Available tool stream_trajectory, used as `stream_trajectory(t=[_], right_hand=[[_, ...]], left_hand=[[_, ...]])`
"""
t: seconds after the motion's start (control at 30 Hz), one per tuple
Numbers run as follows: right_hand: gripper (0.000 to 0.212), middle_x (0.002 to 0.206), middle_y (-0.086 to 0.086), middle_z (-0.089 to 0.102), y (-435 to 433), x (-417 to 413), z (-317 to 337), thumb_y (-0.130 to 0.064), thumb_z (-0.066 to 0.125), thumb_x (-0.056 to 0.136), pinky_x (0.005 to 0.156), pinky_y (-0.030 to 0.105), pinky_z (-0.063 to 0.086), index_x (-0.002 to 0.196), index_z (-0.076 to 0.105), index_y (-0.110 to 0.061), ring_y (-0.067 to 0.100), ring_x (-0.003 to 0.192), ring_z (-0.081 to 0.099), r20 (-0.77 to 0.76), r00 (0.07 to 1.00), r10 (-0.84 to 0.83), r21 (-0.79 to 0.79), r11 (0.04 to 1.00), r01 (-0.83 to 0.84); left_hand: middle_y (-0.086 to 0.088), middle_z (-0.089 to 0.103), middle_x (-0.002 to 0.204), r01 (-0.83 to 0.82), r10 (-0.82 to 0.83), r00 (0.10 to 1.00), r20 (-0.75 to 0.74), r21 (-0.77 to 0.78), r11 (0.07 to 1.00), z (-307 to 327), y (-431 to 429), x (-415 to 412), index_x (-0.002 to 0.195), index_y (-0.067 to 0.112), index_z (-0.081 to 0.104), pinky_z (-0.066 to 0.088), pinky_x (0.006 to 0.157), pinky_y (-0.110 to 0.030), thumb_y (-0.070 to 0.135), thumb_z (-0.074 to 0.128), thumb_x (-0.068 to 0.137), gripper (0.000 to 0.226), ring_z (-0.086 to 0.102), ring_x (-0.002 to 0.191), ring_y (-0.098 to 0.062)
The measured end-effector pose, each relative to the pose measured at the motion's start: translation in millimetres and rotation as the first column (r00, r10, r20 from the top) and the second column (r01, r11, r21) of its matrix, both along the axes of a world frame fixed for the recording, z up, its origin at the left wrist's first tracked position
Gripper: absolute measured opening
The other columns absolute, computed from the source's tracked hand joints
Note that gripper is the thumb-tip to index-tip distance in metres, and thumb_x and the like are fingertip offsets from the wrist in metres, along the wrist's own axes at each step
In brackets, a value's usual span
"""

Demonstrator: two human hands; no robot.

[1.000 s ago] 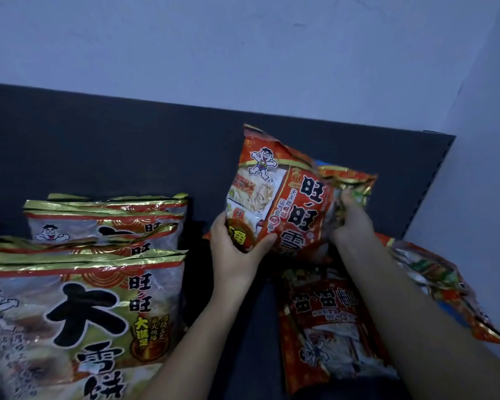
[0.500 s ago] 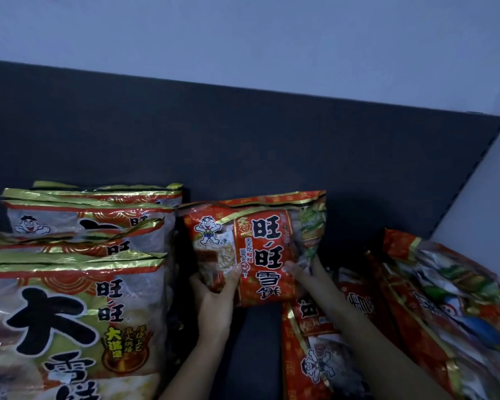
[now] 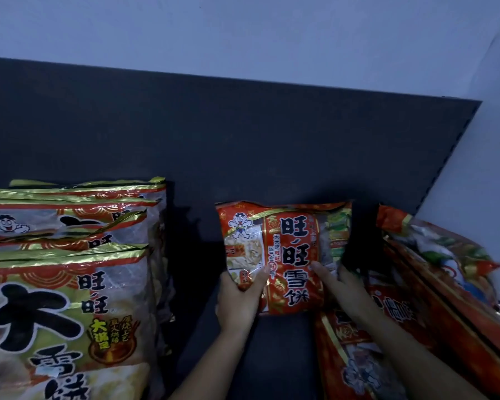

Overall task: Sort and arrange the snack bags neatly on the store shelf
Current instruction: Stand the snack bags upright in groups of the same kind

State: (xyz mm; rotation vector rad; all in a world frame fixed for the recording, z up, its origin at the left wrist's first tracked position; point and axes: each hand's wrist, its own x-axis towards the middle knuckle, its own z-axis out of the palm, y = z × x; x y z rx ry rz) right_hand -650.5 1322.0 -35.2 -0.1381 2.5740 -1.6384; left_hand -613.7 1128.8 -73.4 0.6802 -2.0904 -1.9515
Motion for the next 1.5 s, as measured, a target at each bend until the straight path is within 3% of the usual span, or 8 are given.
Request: stream_trajectory(t=[0.13,0.33,0.57,0.8,1.0,1.2,1.37,1.5], right_hand=[[0.063,0.105,-0.014,0.067,9,-2,6,-0.072,0.055,0.067,0.092,0.031,0.046,0.114,0.06,-0.03,0.008,0.097,0.062,0.04,0.997,-0.069,0.009,0.998,0.069],[0.053,0.097,-0.01,0.071,-40,-11,5,-0.068,0.064,0.062,0.089,0.037,0.053,0.1,0.064,-0.03,0.01,0.09,0.067,-0.026,0.994,-0.102,-0.109,0.989,0.099],[0.024,0.106,-0.003,0.068,-82,-15,-19,-0.04,0.068,0.078,0.078,0.032,0.056,0.099,0.057,-0.035,0.01,0.09,0.067,0.074,0.994,-0.076,-0.336,0.937,0.096],[0.07,0.116,-0.004,0.049,-62,-18,-14,-0.038,0.065,0.083,0.065,0.025,0.052,0.139,0.029,-0.018,0.016,0.096,0.056,0.178,0.983,-0.045,-0.355,0.929,0.107],[0.067,0.13,0.005,0.054,-61,-13,-16,-0.037,0.067,0.082,0.093,0.046,0.051,0.137,0.032,-0.021,0.024,0.109,0.059,0.143,0.976,-0.164,-0.378,0.903,0.206],[0.064,0.122,0.001,0.055,-64,-5,-12,-0.036,0.063,0.086,0.087,0.035,0.048,0.139,0.032,-0.019,0.018,0.1,0.056,0.117,0.97,-0.211,-0.342,0.909,0.239],[0.081,0.144,0.007,0.042,-57,4,-3,-0.04,0.065,0.085,0.1,0.04,0.044,0.148,0.021,-0.016,0.025,0.126,0.046,0.151,0.96,-0.237,-0.238,0.934,0.268],[0.077,0.142,0.007,0.042,-51,15,13,-0.023,0.063,0.088,0.092,0.03,0.041,0.148,0.017,-0.012,0.02,0.118,0.048,0.122,0.971,-0.204,-0.108,0.97,0.218]], left_hand=[[0.013,0.066,0.094,0.03,-0.03,0.999,-0.025,-0.011,1.0,-2,6,-1,0.088,0.033,0.052,0.049,0.092,-0.044,0.087,0.055,0.044,0.07,0.065,0.092,-0.014],[0.008,0.067,0.096,-0.193,0.192,0.962,-0.193,0.015,0.981,11,-22,7,0.094,0.03,0.055,0.053,0.084,-0.044,0.067,0.068,0.062,0.05,0.066,0.089,-0.016],[0.001,0.053,0.135,-0.154,0.15,0.977,-0.15,-0.016,0.988,-5,-45,2,0.14,0.031,0.033,0.038,0.107,-0.049,0.084,0.055,0.058,0.099,0.051,0.123,-0.02],[0.004,0.058,0.126,-0.091,0.094,0.987,-0.127,0.024,0.996,-8,-40,2,0.137,0.026,0.038,0.042,0.102,-0.042,0.061,0.06,0.072,0.077,0.057,0.114,-0.019],[0.011,0.063,0.111,-0.007,0.023,0.983,-0.18,0.091,0.996,-6,-32,-2,0.12,0.031,0.043,0.047,0.089,-0.032,0.054,0.063,0.071,0.058,0.062,0.098,-0.008],[0.017,0.058,0.108,0.045,-0.02,0.979,-0.205,0.119,0.992,-4,-32,0,0.121,0.028,0.04,0.045,0.088,-0.03,0.053,0.063,0.07,0.061,0.058,0.097,-0.002],[0.009,0.058,0.115,0.057,-0.027,0.974,-0.225,0.126,0.99,-4,-32,4,0.121,0.03,0.039,0.046,0.097,-0.038,0.044,0.068,0.074,0.057,0.058,0.108,-0.014],[-0.002,0.053,0.126,-0.063,0.055,0.967,-0.247,-0.024,0.998,3,-27,8,0.129,0.022,0.041,0.042,0.103,-0.045,0.027,0.075,0.078,0.062,0.051,0.116,-0.019]])
